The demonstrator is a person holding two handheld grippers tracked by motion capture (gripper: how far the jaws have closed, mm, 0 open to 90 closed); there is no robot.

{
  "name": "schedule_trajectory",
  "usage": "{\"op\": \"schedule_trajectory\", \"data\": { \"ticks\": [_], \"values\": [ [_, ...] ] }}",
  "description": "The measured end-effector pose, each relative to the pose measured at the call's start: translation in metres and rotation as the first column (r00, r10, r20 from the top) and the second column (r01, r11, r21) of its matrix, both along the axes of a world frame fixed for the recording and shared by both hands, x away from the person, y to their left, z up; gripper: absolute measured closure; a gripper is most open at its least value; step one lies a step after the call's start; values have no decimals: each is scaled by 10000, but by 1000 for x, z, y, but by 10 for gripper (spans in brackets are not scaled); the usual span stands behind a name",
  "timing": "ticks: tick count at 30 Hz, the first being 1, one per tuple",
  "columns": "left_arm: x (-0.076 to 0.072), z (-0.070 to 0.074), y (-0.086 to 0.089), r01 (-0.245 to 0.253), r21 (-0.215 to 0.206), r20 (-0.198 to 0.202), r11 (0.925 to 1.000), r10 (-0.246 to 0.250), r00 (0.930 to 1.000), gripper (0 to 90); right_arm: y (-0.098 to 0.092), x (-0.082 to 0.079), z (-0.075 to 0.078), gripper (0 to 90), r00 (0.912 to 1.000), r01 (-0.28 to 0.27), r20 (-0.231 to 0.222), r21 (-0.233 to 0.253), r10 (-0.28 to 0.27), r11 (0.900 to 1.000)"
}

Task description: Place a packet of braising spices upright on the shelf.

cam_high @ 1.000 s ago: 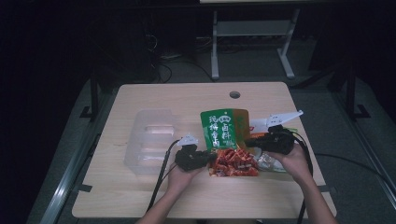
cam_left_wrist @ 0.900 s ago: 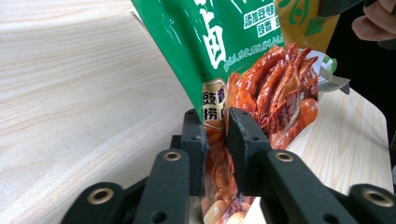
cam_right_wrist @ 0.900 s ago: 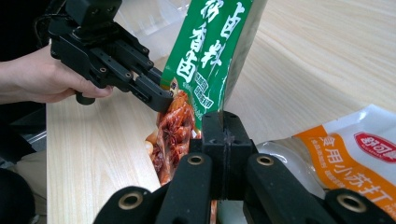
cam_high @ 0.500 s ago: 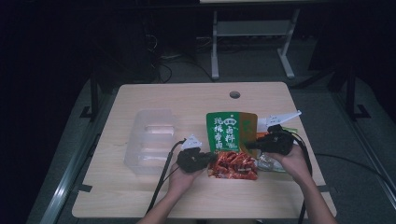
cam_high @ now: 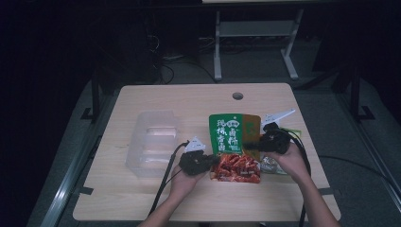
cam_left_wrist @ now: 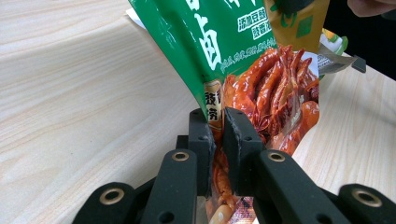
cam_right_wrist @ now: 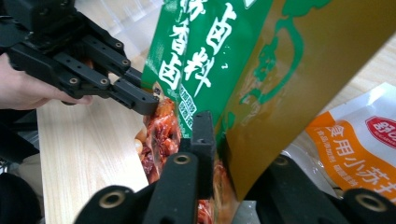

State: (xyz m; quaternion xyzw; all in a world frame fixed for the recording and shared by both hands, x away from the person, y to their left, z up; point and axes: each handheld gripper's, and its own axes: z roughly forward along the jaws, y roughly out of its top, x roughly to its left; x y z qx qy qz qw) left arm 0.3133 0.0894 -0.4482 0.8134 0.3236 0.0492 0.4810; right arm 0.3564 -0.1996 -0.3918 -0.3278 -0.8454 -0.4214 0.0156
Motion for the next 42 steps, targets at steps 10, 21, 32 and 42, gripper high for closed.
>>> {"op": "schedule_trajectory", "data": {
  "ticks": [10,21,32,42],
  "values": [
    [-4,5,5,-174,-43,-12,9998,173,9998,713,-3,-5,5,889,9999,-154,13,660,153,9977],
    [-12,9,13,-290,89,137,9995,289,9995,559,1,-20,20,892,9981,-227,596,1050,165,9942],
    [-26,12,20,-10,480,432,9988,-10,9991,471,7,-25,34,894,9951,-127,990,1165,11,9931],
    [-41,8,29,174,586,686,9981,-214,9974,400,18,-23,46,894,9917,-37,1276,1225,-120,9925]
  ]
}}
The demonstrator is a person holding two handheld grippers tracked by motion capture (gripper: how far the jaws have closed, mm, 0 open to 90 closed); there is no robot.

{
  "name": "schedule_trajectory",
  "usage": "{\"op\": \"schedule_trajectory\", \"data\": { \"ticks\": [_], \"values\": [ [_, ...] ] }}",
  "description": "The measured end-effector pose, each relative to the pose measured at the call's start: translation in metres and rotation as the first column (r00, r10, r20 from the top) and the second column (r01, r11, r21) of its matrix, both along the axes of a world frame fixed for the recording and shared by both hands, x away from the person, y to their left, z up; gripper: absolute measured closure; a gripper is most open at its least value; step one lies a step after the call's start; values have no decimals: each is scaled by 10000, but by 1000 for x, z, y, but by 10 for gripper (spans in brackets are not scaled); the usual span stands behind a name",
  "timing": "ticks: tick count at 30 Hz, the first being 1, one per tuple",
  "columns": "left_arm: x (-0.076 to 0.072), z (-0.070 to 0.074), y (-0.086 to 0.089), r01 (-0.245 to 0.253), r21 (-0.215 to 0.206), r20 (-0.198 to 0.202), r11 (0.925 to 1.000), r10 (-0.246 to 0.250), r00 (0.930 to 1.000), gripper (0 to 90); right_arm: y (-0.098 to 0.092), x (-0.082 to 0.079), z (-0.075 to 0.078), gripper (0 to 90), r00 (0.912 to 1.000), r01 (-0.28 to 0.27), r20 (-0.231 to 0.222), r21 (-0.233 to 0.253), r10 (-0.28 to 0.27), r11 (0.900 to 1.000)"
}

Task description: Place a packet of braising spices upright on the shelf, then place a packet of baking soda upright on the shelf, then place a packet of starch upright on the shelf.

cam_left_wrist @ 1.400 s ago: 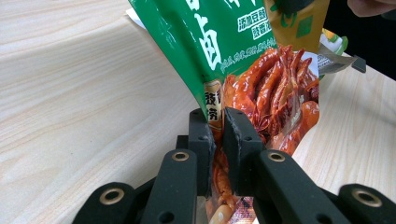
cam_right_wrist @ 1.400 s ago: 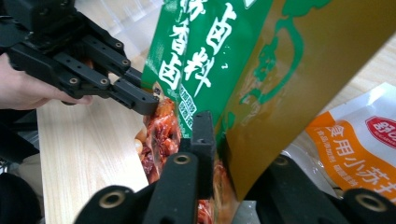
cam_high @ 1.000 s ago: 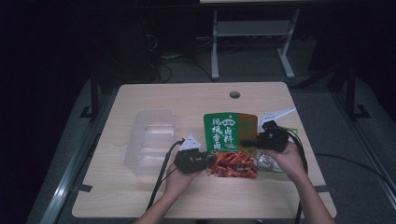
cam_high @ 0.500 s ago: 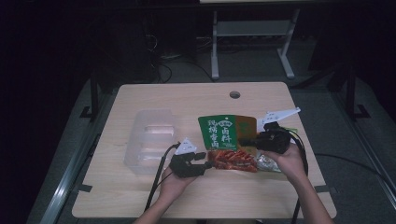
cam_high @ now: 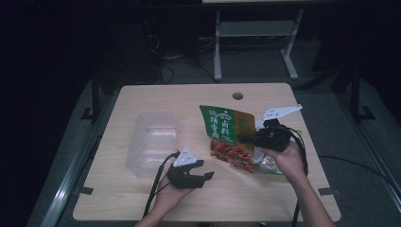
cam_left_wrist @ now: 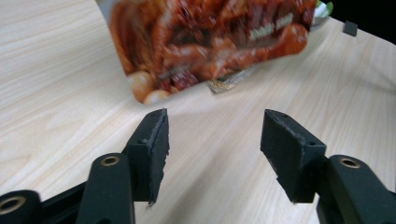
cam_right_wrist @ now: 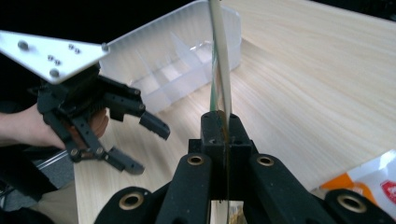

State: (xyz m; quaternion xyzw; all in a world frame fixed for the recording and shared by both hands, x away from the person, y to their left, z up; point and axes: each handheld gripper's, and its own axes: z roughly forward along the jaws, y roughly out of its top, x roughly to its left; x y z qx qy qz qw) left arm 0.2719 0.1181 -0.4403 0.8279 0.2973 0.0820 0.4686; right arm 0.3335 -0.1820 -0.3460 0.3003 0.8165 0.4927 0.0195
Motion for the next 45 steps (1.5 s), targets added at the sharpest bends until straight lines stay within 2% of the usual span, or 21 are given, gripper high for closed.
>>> {"op": "schedule_trajectory", "data": {
  "ticks": [6,9,12,21,31,35,43,45],
  "values": [
    [-5,-3,4,181,18,-7,9998,-181,9998,333,10,2,12,894,9999,14,126,-85,-13,10000],
    [-7,-2,5,294,219,101,9993,-296,9995,296,14,3,17,894,9998,-38,207,-121,41,9999],
    [-9,-2,6,269,155,187,9995,-272,9995,271,18,4,21,894,9996,-69,263,-191,74,9998],
    [-14,-2,6,391,122,349,9992,-395,9986,250,28,8,30,894,9995,-78,299,-235,85,9997],
    [-15,-1,7,316,-29,486,9995,-315,9983,239,41,15,40,894,9988,-195,454,-176,202,9997],
    [-17,0,7,346,54,451,9994,-348,9984,238,47,18,44,894,9989,-223,398,-145,229,9996],
    [-17,0,9,364,93,569,9993,-369,9977,233,63,28,53,895,9977,-377,559,-230,390,9990],
    [-18,0,9,412,232,630,9989,-426,9971,233,68,30,55,894,9978,-379,545,-202,389,9991]
  ]
}}
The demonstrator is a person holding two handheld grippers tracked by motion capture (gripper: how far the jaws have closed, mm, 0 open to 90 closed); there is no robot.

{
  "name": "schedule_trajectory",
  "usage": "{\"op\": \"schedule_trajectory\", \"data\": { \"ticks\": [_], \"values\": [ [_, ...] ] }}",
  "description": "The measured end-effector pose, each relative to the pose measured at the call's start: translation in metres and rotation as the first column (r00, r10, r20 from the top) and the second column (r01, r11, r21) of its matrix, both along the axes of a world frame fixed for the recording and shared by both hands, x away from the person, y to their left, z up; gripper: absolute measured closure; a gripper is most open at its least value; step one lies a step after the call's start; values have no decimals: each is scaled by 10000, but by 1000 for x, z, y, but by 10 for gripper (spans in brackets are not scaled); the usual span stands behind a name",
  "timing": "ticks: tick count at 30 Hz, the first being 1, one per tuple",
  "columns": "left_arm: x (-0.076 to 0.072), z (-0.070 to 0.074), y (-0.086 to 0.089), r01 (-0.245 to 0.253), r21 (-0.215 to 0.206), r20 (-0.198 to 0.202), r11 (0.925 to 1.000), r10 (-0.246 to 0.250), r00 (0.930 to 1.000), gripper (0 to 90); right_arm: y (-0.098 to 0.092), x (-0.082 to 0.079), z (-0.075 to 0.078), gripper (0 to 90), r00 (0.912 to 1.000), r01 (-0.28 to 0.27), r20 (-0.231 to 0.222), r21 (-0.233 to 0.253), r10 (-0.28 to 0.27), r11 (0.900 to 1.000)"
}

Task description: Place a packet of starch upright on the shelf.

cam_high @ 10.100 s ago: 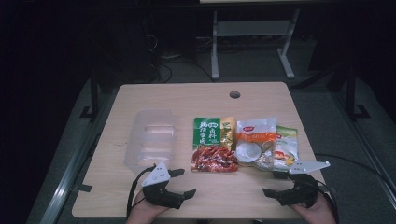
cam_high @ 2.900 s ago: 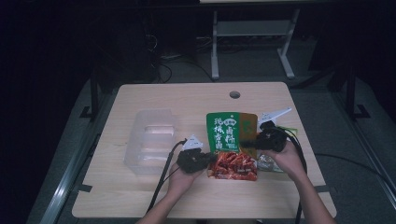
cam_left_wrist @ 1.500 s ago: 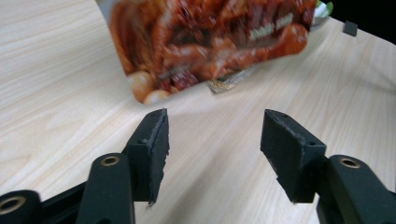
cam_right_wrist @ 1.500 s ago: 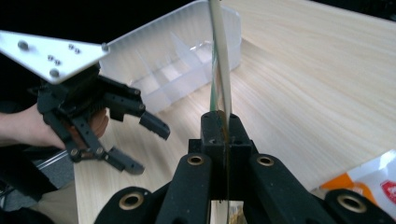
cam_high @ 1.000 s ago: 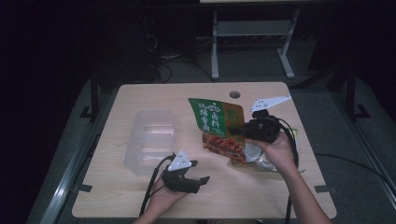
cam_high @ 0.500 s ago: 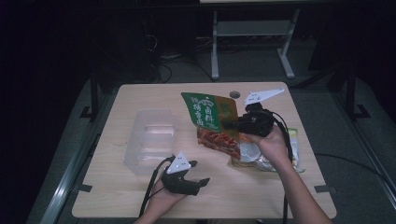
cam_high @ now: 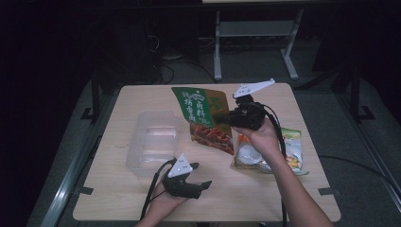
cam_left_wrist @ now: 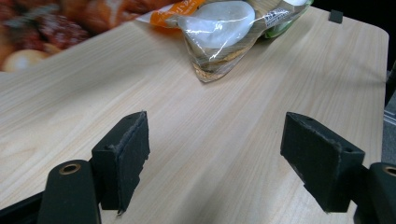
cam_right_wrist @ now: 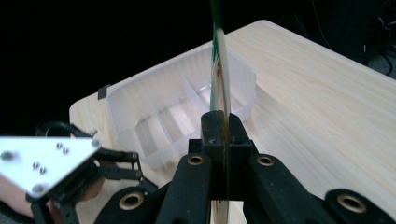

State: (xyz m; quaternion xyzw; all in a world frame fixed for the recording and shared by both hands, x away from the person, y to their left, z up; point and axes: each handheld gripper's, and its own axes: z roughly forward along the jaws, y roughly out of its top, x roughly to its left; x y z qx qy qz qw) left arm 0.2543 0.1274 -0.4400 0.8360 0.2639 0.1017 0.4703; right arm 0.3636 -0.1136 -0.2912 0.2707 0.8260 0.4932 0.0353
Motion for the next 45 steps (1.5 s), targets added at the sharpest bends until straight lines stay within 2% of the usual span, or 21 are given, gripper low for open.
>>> {"op": "schedule_trajectory", "data": {
  "ticks": [3,12,17,22,25,29,32,36,37,39,45],
  "values": [
    [-1,0,-1,-72,-169,-33,9998,72,10000,232,8,4,3,894,10000,-77,33,-38,77,10000],
    [-1,0,0,92,116,68,9999,-93,9999,231,34,18,10,894,9995,-302,131,-23,302,9995],
    [-1,-1,0,57,5,52,10000,-57,10000,232,50,26,12,894,9987,-474,209,40,473,9989],
    [-1,-1,0,95,95,97,9999,-96,9999,232,68,34,12,895,9979,-584,299,146,579,9982],
    [-2,-3,-1,0,-103,-47,9999,-1,10000,232,79,41,12,894,9975,-628,329,199,621,9978],
    [-1,-2,0,34,-25,-25,10000,-34,10000,232,94,50,11,895,9972,-644,391,178,636,9978],
    [0,-3,1,48,-34,-2,10000,-48,10000,232,106,58,8,894,9967,-668,457,48,665,9978],
    [0,-3,3,4,-24,-6,10000,-4,10000,232,118,66,1,894,9977,-606,332,296,596,9977],
    [0,-3,3,5,-8,-30,10000,-5,10000,232,121,69,-2,894,9973,-614,409,258,603,9978],
    [1,-2,4,61,88,-1,9999,-61,10000,232,126,72,-7,894,9977,-623,287,361,613,9974],
    [1,-3,5,4,22,-69,10000,-4,10000,232,146,82,-23,894,9969,-776,188,503,767,9957]
  ]
}}
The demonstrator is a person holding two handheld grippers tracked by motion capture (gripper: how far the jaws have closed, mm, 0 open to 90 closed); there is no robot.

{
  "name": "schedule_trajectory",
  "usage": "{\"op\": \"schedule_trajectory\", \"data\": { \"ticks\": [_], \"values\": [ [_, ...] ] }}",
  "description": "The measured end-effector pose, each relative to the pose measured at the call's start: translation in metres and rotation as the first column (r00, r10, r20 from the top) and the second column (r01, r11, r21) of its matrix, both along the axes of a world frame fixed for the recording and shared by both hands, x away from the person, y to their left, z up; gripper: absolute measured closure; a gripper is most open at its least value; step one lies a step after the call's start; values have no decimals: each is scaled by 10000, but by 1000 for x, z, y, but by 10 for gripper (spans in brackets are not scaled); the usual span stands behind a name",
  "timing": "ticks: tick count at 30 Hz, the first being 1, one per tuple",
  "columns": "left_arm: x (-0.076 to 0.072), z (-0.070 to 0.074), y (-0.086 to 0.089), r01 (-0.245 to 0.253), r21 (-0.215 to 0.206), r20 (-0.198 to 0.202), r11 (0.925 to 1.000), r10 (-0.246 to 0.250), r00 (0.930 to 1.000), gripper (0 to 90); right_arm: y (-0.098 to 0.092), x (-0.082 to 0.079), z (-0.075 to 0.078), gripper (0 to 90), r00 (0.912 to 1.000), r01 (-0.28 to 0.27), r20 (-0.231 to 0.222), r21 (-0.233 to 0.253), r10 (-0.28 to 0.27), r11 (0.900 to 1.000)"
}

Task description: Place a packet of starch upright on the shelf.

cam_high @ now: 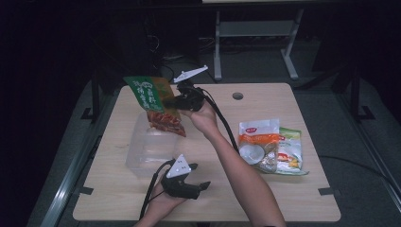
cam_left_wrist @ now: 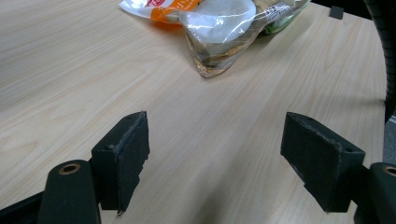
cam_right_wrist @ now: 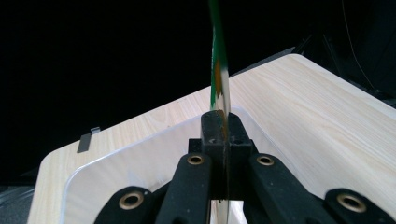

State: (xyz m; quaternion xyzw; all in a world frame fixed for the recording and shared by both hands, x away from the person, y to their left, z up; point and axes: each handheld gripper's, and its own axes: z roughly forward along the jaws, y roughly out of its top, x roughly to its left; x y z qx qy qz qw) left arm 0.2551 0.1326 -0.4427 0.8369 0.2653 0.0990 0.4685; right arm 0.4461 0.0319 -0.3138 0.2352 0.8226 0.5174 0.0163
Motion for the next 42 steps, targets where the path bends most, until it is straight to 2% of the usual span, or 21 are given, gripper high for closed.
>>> {"op": "schedule_trajectory", "data": {
  "ticks": [8,21,24,27,30,42],
  "values": [
    [0,0,3,-27,-25,-9,10000,27,10000,232,18,7,-14,894,9998,-120,-176,165,123,9998],
    [-1,-1,2,-77,-74,-96,9999,76,9999,232,23,14,-30,894,9988,94,-477,437,-73,9990],
    [-1,-1,2,-61,-74,-80,10000,61,9999,232,23,15,-32,894,9988,176,-457,240,-165,9996],
    [-1,-1,3,-40,-37,-29,10000,40,10000,232,25,16,-40,894,9986,152,-505,-167,-160,9997],
    [-1,-1,3,-80,-66,-64,9999,80,9999,232,22,16,-48,894,9975,234,-663,106,-227,9997],
    [0,-2,-1,-27,-28,-108,10000,26,9999,232,11,18,-55,891,9974,107,-712,118,-99,9999]
  ]
}}
